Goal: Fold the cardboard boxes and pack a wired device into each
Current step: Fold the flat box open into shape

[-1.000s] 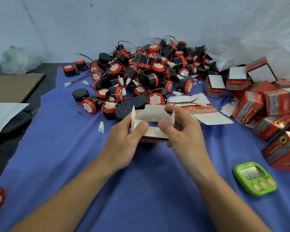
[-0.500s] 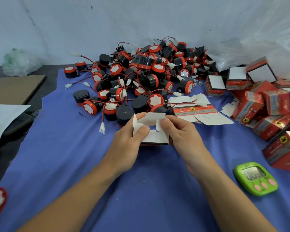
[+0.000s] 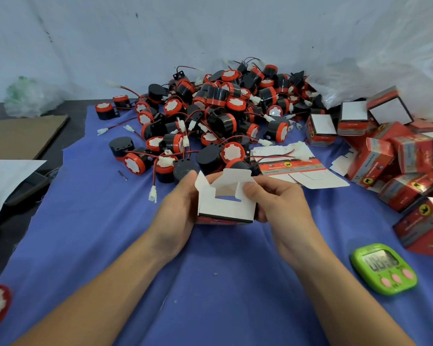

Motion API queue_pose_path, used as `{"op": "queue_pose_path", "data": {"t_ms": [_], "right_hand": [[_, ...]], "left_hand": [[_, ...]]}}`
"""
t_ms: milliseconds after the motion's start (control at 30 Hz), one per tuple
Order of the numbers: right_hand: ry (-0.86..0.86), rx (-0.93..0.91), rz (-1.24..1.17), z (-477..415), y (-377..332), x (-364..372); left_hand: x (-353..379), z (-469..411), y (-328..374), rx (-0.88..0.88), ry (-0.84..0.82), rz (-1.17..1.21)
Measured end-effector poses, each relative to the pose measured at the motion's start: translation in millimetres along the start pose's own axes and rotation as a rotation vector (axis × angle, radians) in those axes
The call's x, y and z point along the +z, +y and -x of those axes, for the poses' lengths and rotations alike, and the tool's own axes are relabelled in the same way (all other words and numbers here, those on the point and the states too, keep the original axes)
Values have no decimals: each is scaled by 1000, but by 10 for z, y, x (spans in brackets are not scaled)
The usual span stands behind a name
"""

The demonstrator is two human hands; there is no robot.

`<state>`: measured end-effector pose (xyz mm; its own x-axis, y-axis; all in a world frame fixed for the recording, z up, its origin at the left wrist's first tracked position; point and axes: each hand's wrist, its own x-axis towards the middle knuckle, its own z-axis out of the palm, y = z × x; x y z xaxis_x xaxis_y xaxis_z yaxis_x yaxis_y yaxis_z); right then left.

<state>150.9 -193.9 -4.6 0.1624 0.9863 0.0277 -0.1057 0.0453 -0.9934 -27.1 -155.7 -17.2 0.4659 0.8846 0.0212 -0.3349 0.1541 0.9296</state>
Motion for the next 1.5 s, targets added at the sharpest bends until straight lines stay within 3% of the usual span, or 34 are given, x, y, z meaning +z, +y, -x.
{"op": "queue_pose_path", "data": {"t_ms": [133,267,367,467,567,700,1033,1167,1300,1367,1500], "right_hand": [[-203,0,193,15,-7,-58],[-160,-20,231,-6,23,-83],[-72,-24,161,-17,57,-33],[-10,-5,61,-19,55,2],[61,-2,23,-18,30,8],[87,-8,44,-28,67,15],[138,-57,272,-57,142,-21],[122,-66,241,-35,116,-9],[184,-98,281,-32,79,7],[229,-139,315,-28,63,-4],[255,-243,386,8,61,15]], "left_hand": [[49,13,-30,107,51,-320],[80,18,-62,244,130,-531],[89,41,-53,277,140,-483],[79,52,-28,161,139,-275],[27,17,-38,65,125,-224],[1,-4,-34,85,11,-249],[81,14,-94,101,135,-345],[-11,9,-33,-15,52,-236],[-10,30,-40,5,-57,-183],[66,43,-47,64,-13,-226],[211,61,-60,194,225,-447]]}}
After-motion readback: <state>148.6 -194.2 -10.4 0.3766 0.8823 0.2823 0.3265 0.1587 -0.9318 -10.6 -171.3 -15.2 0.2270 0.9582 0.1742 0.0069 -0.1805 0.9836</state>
